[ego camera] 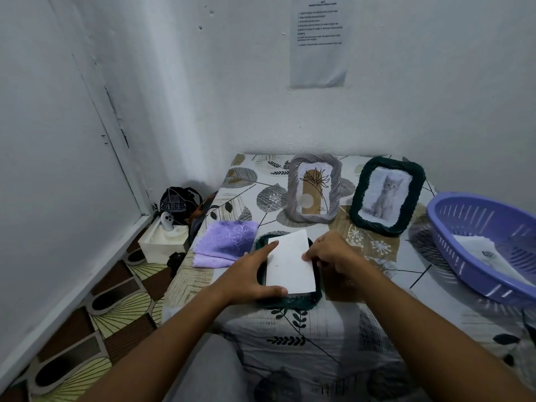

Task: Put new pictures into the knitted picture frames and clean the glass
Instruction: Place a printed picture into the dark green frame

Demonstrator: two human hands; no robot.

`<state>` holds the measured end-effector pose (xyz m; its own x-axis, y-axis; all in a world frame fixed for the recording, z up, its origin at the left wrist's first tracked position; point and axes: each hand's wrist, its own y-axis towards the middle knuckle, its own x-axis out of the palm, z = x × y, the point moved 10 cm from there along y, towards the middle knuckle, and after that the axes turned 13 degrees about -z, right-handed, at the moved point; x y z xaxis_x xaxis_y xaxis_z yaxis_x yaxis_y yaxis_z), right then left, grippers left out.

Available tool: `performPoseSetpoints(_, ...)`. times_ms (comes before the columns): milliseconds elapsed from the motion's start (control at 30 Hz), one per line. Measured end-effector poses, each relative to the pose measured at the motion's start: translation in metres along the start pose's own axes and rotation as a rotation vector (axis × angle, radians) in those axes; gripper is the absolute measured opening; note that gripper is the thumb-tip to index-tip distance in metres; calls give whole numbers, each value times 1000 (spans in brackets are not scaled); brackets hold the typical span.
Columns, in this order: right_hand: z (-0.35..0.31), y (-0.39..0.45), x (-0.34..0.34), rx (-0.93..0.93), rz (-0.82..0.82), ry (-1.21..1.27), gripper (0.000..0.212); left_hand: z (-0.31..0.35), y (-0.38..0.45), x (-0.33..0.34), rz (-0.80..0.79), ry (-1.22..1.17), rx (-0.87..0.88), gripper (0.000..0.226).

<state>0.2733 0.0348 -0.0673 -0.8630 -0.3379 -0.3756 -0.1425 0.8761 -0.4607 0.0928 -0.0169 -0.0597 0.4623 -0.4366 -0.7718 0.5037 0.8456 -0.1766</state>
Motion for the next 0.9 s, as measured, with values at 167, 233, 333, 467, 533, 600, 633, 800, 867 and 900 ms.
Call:
performPoseSetpoints(167,1,-8,-5,14,-56,83,10,7,0,-7,33,25,6,94)
performPoseSetpoints(233,1,-13,-14,21,-67,126,8,16,3,-18,122,-53,27,77)
performPoseSetpoints(333,3,-19,-30,21,-104,215,7,22,9,-35,268,-460,-27,53)
performPoseSetpoints(467,3,-41,-64,-25,-92,298,7,43,30,-29,228,-970,-114,34)
performPoseSetpoints(533,2,-58,-87,-48,-45,220,8,66,43,-28,203,-1011,-86,26)
performPoseSetpoints(600,0,-76,-112,-78,22,84,16,88,56,-23,175,-1011,-64,22)
performPoseSetpoints(633,-1,-88,-127,-102,72,26,19,99,63,-18,157,-1008,-56,21)
performPoseSetpoints(800,9,-136,-214,-174,493,-337,5,136,104,16,102,-943,-59,21)
performPoseSetpoints(867,26,-143,-226,-63,512,-485,13,145,122,38,66,-979,-74,21)
performPoseSetpoints(900,36,-143,-225,-14,459,-499,23,148,131,50,49,-1010,-88,20)
